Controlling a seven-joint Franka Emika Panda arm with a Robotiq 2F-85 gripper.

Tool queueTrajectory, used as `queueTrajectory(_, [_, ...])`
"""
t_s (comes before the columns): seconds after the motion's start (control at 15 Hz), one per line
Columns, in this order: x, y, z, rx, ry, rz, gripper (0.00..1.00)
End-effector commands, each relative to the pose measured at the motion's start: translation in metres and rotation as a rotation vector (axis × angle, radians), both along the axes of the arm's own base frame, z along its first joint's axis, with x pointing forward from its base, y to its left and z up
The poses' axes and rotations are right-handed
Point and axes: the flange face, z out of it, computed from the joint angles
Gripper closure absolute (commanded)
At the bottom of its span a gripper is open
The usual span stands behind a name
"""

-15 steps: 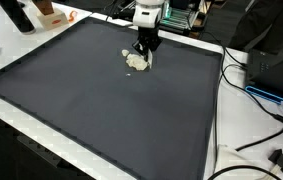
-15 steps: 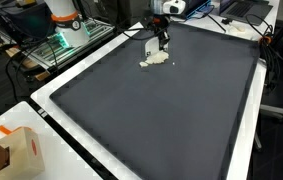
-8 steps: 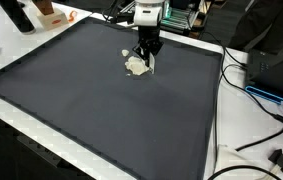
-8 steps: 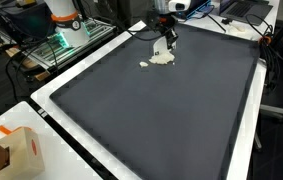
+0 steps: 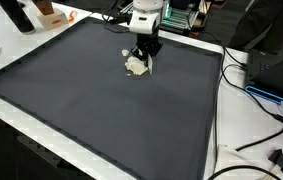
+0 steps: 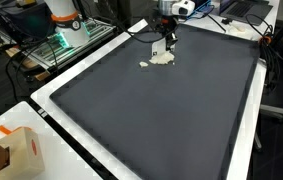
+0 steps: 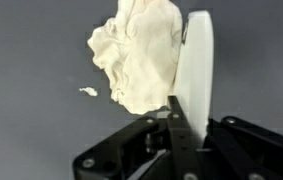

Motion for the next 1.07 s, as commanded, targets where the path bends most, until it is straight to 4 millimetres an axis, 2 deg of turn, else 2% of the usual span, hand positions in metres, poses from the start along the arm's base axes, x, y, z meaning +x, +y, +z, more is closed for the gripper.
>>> queueTrajectory(0.0, [-0.016, -0.013, -0.025, -0.050, 0.097, -0.056, 0.99])
queueTrajectory(0.4, [-0.032, -0.028, -0.026, -0.041, 0.066, -0.072, 0.99])
queueTrajectory(1.0, [-0.066, -0.057, -0.028, -0.037, 0.041, -0.064, 0.99])
